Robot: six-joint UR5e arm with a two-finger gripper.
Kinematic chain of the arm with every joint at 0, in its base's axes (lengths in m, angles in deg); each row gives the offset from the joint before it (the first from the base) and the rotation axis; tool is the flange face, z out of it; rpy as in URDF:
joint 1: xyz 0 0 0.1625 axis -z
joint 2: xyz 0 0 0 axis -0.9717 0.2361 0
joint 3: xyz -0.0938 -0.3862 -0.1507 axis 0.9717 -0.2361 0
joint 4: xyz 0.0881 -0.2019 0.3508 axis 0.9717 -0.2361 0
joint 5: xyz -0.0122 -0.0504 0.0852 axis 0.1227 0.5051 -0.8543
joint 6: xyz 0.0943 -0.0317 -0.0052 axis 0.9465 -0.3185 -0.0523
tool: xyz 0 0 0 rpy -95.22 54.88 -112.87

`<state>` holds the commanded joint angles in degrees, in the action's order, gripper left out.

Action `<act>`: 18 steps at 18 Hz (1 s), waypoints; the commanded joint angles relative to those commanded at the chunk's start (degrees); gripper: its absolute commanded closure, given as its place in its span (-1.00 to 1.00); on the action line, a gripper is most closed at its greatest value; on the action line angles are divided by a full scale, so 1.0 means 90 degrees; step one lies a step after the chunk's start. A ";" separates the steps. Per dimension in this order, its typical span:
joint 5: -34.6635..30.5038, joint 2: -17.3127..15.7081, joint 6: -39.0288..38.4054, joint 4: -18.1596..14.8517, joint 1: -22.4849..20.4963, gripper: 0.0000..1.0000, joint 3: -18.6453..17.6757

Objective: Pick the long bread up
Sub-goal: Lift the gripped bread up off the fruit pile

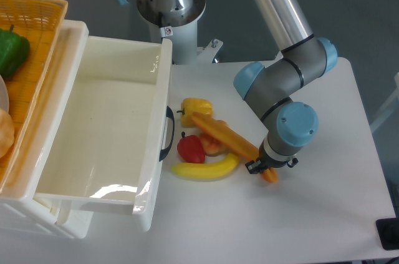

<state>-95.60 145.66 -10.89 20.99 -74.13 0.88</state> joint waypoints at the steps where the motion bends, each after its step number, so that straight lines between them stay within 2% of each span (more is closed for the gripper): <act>1: 0.0000 -0.0068 0.0136 0.0000 0.0000 0.92 0.0029; 4: 0.0010 -0.0292 0.1053 -0.0010 -0.0020 0.88 0.0098; 7: 0.0029 -0.0468 0.1484 -0.0039 -0.0156 0.89 0.0254; 14: -0.0010 -0.0879 0.3494 -0.0078 -0.0322 0.88 0.0244; 18: -0.0029 -0.1093 0.5103 -0.0195 -0.0565 0.88 0.0245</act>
<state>-95.87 135.82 35.03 19.24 -79.22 3.08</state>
